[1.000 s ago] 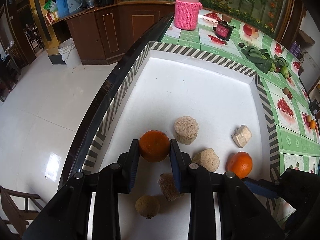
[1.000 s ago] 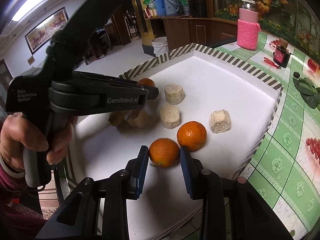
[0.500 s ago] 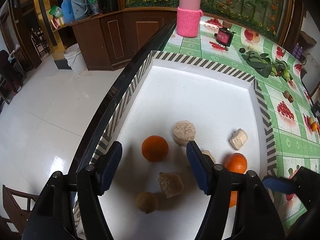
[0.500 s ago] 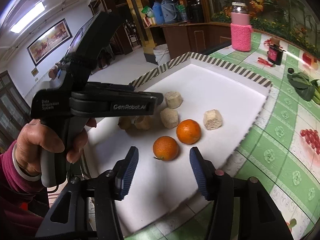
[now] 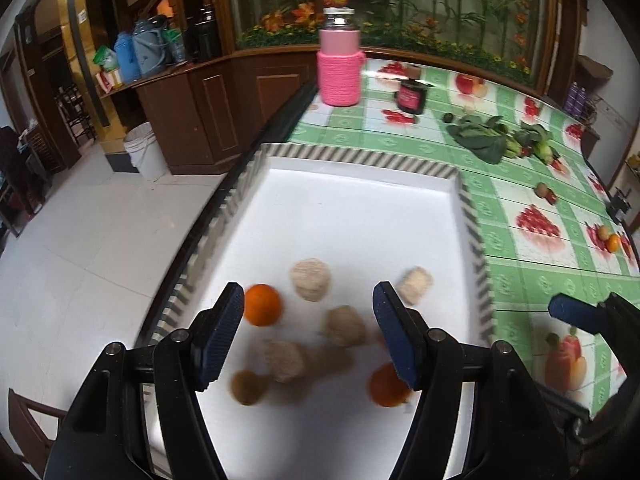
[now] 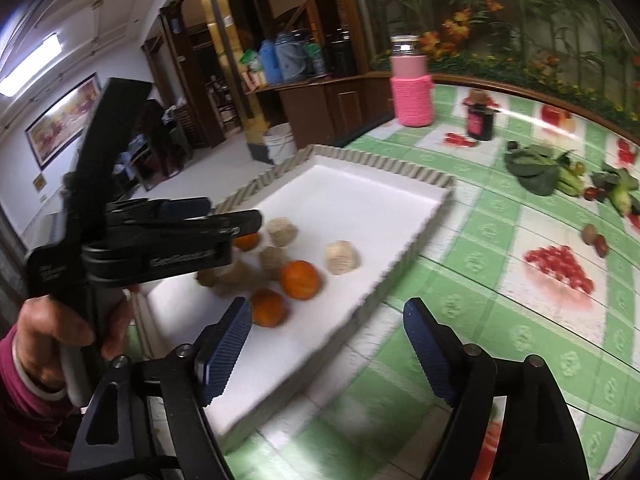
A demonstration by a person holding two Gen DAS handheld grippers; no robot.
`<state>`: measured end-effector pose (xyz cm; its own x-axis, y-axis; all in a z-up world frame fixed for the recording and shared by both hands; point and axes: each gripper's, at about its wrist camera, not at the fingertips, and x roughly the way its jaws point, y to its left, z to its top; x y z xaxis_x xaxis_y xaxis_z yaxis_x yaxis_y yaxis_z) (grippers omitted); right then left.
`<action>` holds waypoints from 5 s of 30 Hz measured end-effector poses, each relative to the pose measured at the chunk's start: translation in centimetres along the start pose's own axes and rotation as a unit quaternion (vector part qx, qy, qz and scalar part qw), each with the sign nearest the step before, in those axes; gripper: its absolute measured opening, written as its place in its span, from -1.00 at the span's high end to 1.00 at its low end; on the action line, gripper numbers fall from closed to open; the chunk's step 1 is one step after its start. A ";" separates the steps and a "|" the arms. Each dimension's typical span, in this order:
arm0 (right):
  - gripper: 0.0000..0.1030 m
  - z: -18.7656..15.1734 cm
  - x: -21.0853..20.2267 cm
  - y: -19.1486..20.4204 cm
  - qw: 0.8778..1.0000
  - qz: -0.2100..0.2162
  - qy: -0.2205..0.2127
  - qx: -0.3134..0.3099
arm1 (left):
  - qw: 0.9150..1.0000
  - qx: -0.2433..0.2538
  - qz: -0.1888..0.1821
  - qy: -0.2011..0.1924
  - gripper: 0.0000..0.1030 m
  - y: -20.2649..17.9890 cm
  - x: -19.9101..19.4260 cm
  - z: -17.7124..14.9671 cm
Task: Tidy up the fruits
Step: 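Move both open tools back over the tablecloth fruit, then grasp an orange with the right tool while the left tool grasps a brown kiwi, then carry the orange and kiwi over the white tray, then open both tools to release the kiwi and orange into the tray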
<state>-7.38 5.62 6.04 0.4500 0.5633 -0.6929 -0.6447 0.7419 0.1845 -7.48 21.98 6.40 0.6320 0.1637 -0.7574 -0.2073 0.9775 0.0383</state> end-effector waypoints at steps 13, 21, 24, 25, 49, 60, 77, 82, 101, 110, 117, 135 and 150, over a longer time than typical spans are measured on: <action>-0.59 -3.7 -6.4 -12.8 0.988 -0.117 -0.012 0.096 | 0.993 0.071 -0.095 0.025 -0.28 -10.7 0.0 0.0; -0.60 -5.7 -11.7 -24.1 0.963 -0.208 -0.023 0.170 | 0.980 0.120 -0.148 0.051 -0.28 -17.9 0.9 1.1; -0.60 -6.5 -12.8 -27.5 0.954 -0.236 -0.017 0.186 | 0.975 0.134 -0.168 0.054 -0.28 -20.3 1.7 2.3; -0.60 -6.7 -12.9 -28.2 0.952 -0.240 -0.014 0.188 | 0.974 0.138 -0.171 0.053 -0.28 -20.8 1.9 2.7; 0.31 -6.7 -10.2 -33.8 0.957 -0.226 0.015 0.182 | 0.943 0.249 -0.209 0.075 -0.28 -29.4 11.9 9.7; 0.30 -6.9 -10.5 -34.1 0.959 -0.209 0.011 0.189 | 0.916 0.329 -0.225 0.051 -0.04 -31.7 13.2 10.3; 0.31 -6.6 -10.5 -31.9 0.967 -0.187 0.013 0.174 | 0.924 0.284 -0.247 0.067 0.61 -28.9 10.0 9.3; 0.31 -6.4 -11.7 -29.2 0.971 -0.168 -0.011 0.171 | 0.932 0.254 -0.249 0.069 0.62 -26.5 6.9 8.0; 0.32 -4.4 -7.8 -15.0 0.993 -0.056 -0.022 0.105 | 0.957 0.156 -0.240 0.040 0.61 -13.0 -2.0 1.4; 0.33 -2.4 -5.0 -8.7 0.998 -0.020 -0.009 0.052 | 0.973 0.097 -0.206 0.024 0.61 -5.1 -3.7 0.2; 0.33 -0.5 -2.7 -4.6 1.000 0.005 -0.001 0.012 | 0.987 0.048 -0.154 0.015 0.61 0.9 -3.7 0.0; 0.33 5.2 5.4 -0.4 0.998 0.030 0.038 -0.042 | 0.995 -0.010 -0.087 0.048 0.61 6.8 2.2 -0.9; 0.33 6.9 13.1 2.2 0.991 0.033 0.101 -0.083 | 0.994 -0.022 -0.088 0.061 0.60 7.6 4.0 -1.7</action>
<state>1.33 17.11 2.19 0.2824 0.5116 -0.8115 -0.7688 0.6266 0.1275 -7.79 29.80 2.56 0.5674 -0.0296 -0.8229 -0.1350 0.9825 -0.1285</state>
